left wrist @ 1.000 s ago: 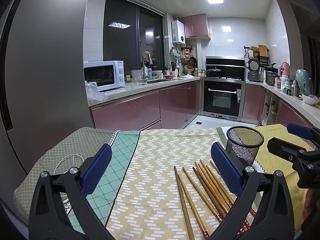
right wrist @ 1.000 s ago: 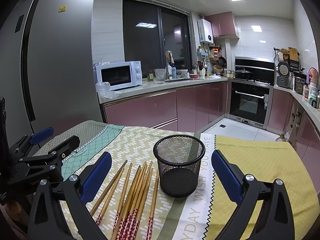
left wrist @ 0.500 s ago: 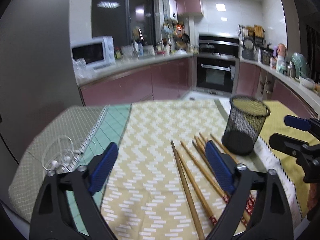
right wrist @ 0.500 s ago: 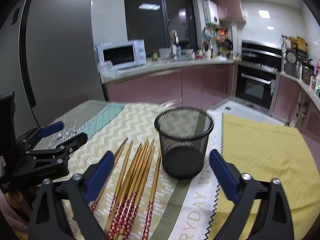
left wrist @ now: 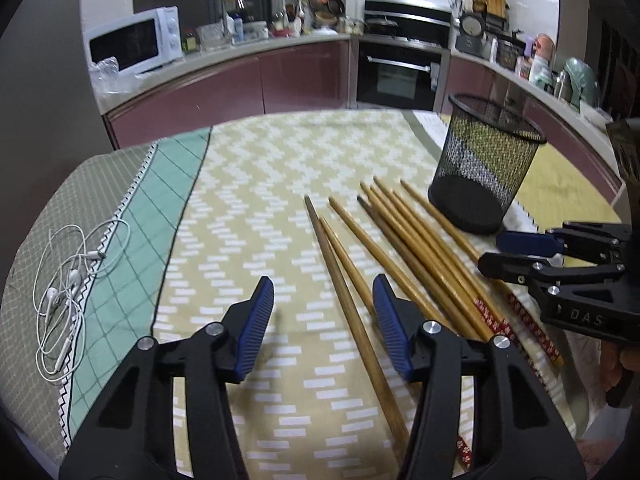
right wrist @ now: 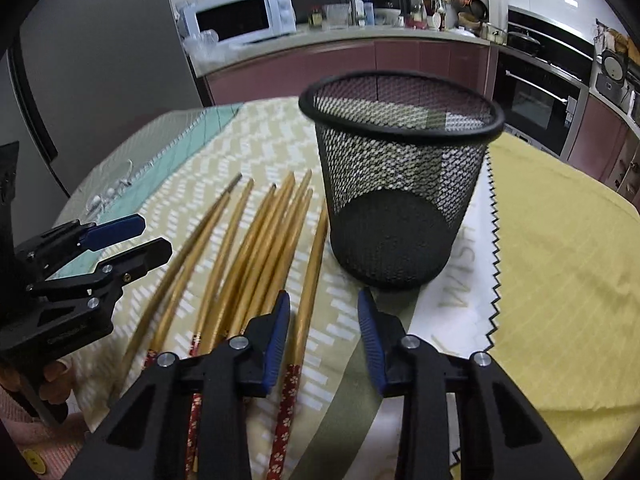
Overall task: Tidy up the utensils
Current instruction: 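Lower the right tool onto the chopsticks and close on one chopstick, then lift the chopstick upright and lower it into the black mesh cup, open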
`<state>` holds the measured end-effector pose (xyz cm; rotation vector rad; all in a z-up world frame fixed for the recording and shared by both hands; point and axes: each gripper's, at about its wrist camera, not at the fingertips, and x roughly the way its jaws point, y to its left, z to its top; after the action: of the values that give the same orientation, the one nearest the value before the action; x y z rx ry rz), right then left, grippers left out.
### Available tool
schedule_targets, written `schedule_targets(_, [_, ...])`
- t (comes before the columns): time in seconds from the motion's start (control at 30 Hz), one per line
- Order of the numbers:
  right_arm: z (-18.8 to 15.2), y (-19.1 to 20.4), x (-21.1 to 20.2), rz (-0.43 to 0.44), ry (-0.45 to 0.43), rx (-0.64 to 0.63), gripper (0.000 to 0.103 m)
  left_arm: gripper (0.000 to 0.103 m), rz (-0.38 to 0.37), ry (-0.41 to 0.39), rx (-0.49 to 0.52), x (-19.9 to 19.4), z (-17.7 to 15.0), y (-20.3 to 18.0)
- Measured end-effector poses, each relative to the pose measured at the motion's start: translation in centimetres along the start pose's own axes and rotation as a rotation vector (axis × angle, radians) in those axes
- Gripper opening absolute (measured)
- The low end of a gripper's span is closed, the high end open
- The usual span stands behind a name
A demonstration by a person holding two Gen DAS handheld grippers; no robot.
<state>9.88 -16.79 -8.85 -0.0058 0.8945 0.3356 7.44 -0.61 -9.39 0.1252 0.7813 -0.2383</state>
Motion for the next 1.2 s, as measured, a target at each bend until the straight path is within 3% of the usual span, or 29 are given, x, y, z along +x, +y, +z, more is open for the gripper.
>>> schedule_targets(0.33, [0.7, 0.7, 1.2, -0.03, 0.018, -0.047, 0.03, 0.031, -0.048, 0.089, 0.01, 2.0, 0.0, -0.3])
schedule_targets(0.5, [0.9, 0.0, 1.1, 0.017, 0.022, -0.007, 0.008, 0.013, -0.077, 0.099, -0.007, 2.5, 0.5, -0.3])
schedule_targets(0.9, [0.8, -0.9, -1.8, 0.116, -0.037, 0.035, 0.006, 0.008, -0.098, 0.059, -0.061, 0.9, 1.2, 0.6])
schedule_targets(1.2, [1.2, -0.6, -6.2, 0.218, -0.158, 0.006, 0.005, 0.008, -0.214, -0.058, -0.059, -3.8, 3.9, 1.0])
